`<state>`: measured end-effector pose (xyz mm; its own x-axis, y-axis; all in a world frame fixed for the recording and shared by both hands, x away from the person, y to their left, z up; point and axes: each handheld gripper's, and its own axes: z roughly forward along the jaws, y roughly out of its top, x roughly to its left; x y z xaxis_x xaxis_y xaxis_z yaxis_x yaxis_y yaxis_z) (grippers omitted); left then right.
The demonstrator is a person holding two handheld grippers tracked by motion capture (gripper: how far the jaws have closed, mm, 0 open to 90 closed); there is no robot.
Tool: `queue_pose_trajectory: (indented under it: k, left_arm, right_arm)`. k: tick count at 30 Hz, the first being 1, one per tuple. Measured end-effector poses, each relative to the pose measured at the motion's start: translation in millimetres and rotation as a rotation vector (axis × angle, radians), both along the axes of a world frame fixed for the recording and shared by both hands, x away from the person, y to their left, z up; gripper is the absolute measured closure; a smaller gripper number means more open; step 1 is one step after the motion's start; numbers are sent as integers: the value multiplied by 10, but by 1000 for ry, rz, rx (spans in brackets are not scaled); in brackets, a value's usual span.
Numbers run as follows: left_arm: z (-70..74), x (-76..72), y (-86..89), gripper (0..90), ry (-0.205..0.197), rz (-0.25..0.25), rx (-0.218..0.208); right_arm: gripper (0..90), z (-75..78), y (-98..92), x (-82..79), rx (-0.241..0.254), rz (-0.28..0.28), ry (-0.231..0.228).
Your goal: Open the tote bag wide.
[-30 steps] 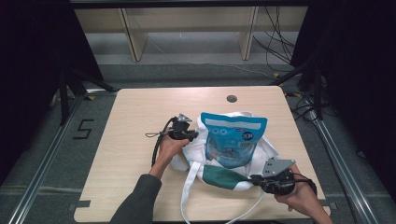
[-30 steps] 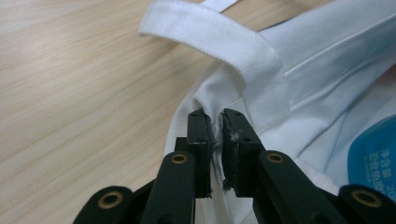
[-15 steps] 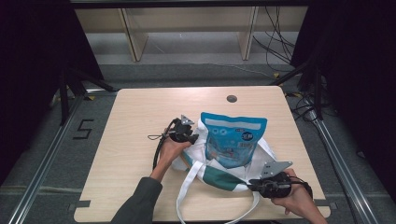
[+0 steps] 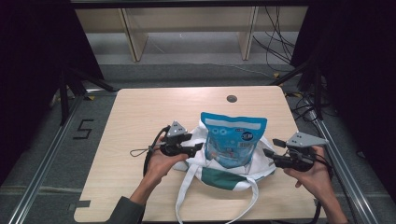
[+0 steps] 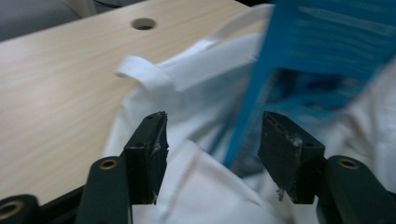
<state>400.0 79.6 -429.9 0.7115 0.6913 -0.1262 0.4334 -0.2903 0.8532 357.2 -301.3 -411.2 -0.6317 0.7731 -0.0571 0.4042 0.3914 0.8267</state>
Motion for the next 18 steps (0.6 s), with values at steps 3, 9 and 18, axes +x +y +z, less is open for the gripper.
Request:
queue_pose_trajectory:
  k: [3, 9, 18]
  left_arm:
    - [-94, -186, -70, 463, 22, -68, 23]
    - [-258, -351, -235, 745, -24, -184, 138]
    - [-591, -334, -339, 837, -46, -208, 316]
  right_arm:
    - [530, -104, 9, 193, -27, -12, 5]
    - [752, -202, 71, 453, -66, 19, -61]
    - [883, -609, 153, 1082, -173, -68, 27]
